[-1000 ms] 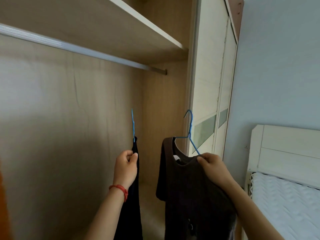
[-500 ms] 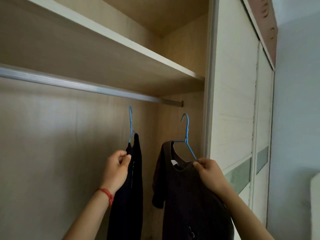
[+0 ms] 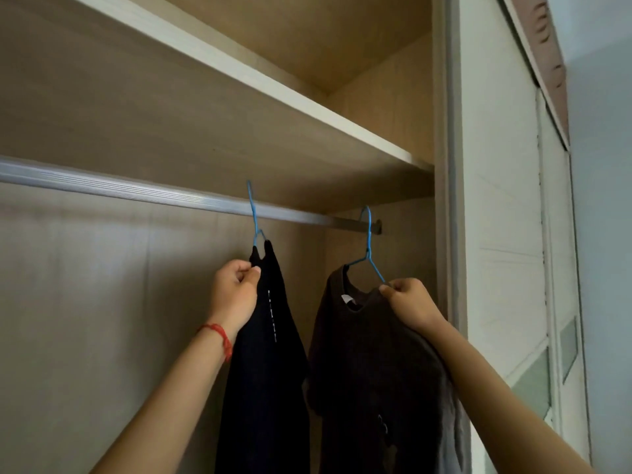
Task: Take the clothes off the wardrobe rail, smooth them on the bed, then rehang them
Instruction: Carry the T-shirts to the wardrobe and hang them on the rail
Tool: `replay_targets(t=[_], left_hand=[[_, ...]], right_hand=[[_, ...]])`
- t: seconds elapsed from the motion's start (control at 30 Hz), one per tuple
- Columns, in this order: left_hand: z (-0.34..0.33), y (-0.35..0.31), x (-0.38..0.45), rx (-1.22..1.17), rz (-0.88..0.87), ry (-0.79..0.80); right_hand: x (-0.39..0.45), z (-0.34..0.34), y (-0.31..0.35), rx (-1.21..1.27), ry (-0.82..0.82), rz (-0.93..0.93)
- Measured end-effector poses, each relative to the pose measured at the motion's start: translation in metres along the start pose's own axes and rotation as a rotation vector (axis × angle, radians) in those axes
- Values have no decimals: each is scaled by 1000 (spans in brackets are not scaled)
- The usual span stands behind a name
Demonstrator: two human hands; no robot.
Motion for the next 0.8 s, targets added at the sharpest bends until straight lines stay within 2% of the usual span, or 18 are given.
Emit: replay_targets(t=[0.2, 0.43, 0.8], left_hand=[[-12, 14, 34, 21, 22, 15], [-12, 29, 58, 69, 37, -61], [-27, 61, 53, 87, 80, -34]], right_hand=[[48, -23, 14, 18, 28, 1], [101, -43, 22, 87, 48, 3], [141, -93, -2, 89, 146, -25]])
Point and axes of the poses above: each hand's wrist, its own x-axis towards the middle knuckle, its own z-axis out of the back of the hand, y = z × x, the point moved 9 cm from there along x, towards the middle knuckle, and after that the axes turned 2 degrees about -z, right-handed, at the moved point
